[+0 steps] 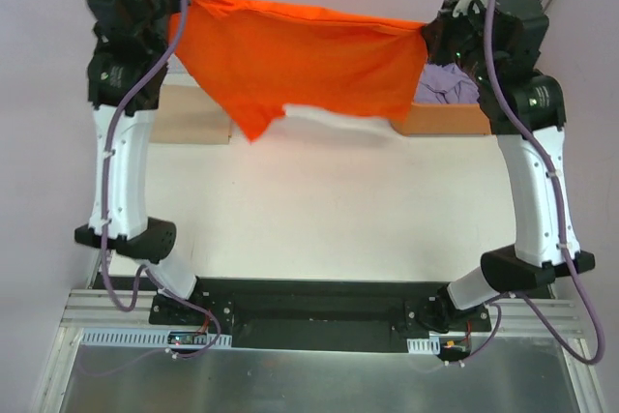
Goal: Fold and stack the t-shirts
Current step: Flatten out the tshirt
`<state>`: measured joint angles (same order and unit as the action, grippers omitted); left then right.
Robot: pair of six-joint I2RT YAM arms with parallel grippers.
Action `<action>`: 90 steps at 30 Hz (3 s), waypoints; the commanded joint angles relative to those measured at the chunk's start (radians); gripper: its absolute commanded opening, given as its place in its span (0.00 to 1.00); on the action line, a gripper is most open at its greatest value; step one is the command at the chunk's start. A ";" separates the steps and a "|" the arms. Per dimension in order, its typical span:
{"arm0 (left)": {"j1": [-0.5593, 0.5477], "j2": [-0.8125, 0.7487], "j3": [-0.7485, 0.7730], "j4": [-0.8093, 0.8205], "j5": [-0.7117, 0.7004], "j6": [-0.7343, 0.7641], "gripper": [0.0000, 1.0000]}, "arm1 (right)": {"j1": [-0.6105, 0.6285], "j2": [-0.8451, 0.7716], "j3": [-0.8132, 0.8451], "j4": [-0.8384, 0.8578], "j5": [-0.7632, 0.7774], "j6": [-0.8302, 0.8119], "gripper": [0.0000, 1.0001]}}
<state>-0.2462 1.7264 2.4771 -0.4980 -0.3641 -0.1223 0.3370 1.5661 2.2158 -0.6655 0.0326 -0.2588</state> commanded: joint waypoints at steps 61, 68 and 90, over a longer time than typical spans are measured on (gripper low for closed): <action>0.021 -1.642 -2.008 -0.550 0.096 -1.166 0.05 | 0.270 -0.880 -1.754 -0.151 -0.264 0.622 0.48; 0.022 -1.607 -1.839 -0.654 -0.050 -1.200 0.99 | 0.270 -0.934 -1.573 -0.224 -0.055 0.610 0.96; 0.019 -0.377 -1.483 0.203 0.392 -0.571 0.99 | -0.081 0.108 -0.957 0.213 -0.140 0.303 0.96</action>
<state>-0.2279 1.2102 0.9115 -0.3740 -0.0071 -0.8112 0.3012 1.5101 1.1233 -0.5110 0.0151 0.1204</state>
